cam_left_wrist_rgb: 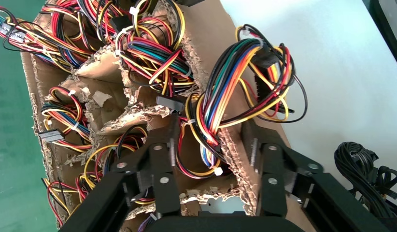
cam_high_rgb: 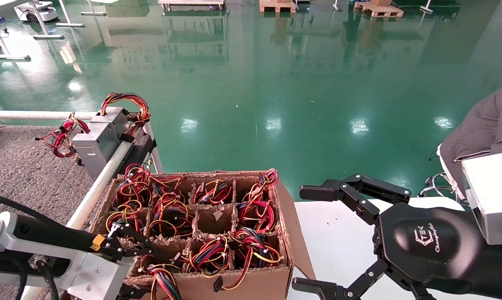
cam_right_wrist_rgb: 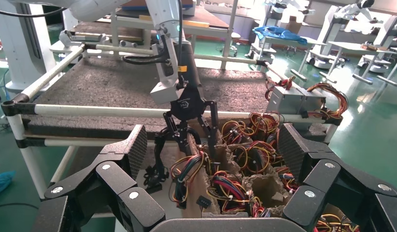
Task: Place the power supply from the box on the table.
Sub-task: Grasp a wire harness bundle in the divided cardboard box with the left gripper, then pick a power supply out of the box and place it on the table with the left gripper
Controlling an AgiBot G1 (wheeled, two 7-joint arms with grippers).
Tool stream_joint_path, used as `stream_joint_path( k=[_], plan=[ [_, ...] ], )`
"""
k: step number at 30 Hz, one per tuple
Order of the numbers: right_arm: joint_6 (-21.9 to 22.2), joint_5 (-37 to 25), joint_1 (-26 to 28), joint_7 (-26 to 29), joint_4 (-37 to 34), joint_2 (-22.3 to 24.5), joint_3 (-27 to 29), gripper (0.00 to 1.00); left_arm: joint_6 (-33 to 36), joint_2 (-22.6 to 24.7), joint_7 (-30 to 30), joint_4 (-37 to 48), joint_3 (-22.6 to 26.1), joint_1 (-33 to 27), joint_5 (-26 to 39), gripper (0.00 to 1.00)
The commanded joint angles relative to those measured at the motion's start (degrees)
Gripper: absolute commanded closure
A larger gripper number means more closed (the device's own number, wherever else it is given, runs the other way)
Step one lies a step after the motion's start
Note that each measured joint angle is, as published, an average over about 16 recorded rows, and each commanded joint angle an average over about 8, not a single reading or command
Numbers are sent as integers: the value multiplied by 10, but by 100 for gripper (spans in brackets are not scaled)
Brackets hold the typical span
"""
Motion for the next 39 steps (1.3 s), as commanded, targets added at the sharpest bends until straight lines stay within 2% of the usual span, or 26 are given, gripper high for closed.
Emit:
stream_joint_path(
  k=[1,30,31,38,39],
  plan=[
    [0,0,0,0,0,0,0,0,-1,-1,1,0,-1,1,-2,100],
    [0,0,0,0,0,0,0,0,-9,-18,1,0,-15,9,-20,100],
    [0,0,0,0,0,0,0,8,-9,-19,1,0,-16,9,-21,100],
    [0,0,0,0,0,0,0,95,-10,-24,4,0,-18,12,-25,100],
    [0,0,0,0,0,0,0,100,-10,-25,4,0,-19,13,-26,100]
  ],
)
